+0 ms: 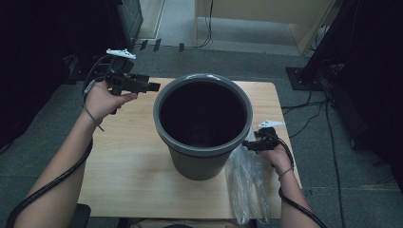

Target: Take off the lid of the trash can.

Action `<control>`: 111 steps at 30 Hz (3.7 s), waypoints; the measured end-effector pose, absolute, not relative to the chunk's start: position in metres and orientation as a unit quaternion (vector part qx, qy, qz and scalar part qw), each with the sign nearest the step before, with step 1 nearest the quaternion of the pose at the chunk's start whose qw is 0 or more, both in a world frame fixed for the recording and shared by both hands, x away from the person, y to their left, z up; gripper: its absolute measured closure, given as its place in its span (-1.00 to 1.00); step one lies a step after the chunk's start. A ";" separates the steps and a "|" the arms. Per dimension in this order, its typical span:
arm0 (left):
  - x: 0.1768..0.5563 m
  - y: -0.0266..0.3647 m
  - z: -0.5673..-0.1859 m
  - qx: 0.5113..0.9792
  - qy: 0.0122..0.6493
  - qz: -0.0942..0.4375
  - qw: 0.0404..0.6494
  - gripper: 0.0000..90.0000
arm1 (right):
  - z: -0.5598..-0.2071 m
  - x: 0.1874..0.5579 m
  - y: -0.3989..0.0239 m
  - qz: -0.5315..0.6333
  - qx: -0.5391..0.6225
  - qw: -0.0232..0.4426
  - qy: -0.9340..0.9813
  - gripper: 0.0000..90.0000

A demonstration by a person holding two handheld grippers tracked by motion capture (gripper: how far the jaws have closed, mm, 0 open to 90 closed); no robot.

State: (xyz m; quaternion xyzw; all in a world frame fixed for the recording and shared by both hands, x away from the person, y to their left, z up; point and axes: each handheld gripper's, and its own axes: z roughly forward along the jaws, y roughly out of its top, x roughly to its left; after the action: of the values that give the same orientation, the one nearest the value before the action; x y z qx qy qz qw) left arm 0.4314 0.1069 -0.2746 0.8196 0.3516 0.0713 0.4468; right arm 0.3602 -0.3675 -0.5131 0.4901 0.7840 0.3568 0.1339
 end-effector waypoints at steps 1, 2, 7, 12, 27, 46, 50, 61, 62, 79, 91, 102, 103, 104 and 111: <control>0.432 0.106 -0.272 0.820 0.350 0.073 0.447 -0.25 | -0.514 0.361 -0.368 0.357 0.490 0.136 0.784 -0.55; 0.432 0.104 -0.270 0.821 0.350 0.075 0.445 -0.25 | -0.515 0.361 -0.368 0.359 0.489 0.139 0.783 -0.56; 0.433 0.098 -0.265 0.827 0.342 0.087 0.437 -0.25 | -0.517 0.361 -0.367 0.362 0.483 0.151 0.783 -0.61; 0.437 0.091 -0.257 0.826 0.338 0.084 0.444 -0.25 | -0.522 0.360 -0.362 0.367 0.480 0.168 0.779 -0.70; 0.444 0.070 -0.241 0.827 0.309 0.081 0.462 -0.23 | -0.523 0.359 -0.358 0.357 0.478 0.187 0.780 -0.71; 0.447 0.036 -0.246 0.842 0.287 0.075 0.451 -0.14 | -0.524 0.359 -0.356 0.355 0.477 0.191 0.781 -0.72; 0.449 0.031 -0.249 0.846 0.286 0.064 0.445 -0.01 | -0.524 0.359 -0.356 0.354 0.477 0.191 0.782 -0.72; 0.445 0.018 -0.255 0.851 0.251 0.093 0.452 0.11 | -0.524 0.359 -0.356 0.354 0.476 0.191 0.782 -0.73; 0.446 0.017 -0.255 0.850 0.252 0.090 0.454 0.12 | -0.524 0.359 -0.356 0.354 0.476 0.191 0.782 -0.73; 0.453 0.006 -0.266 0.854 0.243 0.077 0.454 0.10 | -0.524 0.360 -0.356 0.355 0.476 0.190 0.782 -0.73; 0.455 0.002 -0.271 0.859 0.204 0.077 0.463 0.33 | -0.524 0.360 -0.356 0.355 0.476 0.190 0.782 -0.74; 0.456 0.000 -0.274 0.863 0.187 0.078 0.464 0.45 | -0.524 0.360 -0.356 0.354 0.475 0.190 0.783 -0.74; 0.456 0.000 -0.274 0.862 0.187 0.075 0.465 0.46 | -0.524 0.360 -0.356 0.354 0.475 0.190 0.783 -0.74; 0.456 0.001 -0.274 0.862 0.185 0.074 0.465 0.48 | -0.524 0.360 -0.356 0.354 0.475 0.190 0.783 -0.74; 0.456 0.001 -0.273 0.870 0.187 0.064 0.452 0.58 | -0.524 0.360 -0.356 0.355 0.475 0.189 0.783 -0.74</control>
State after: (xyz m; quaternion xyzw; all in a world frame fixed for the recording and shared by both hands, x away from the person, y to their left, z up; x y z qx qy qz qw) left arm 0.4560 0.0011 -0.2727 0.8701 0.1867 0.0637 0.4517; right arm 0.3600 -0.3563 -0.5236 0.4748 0.7829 0.3549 0.1891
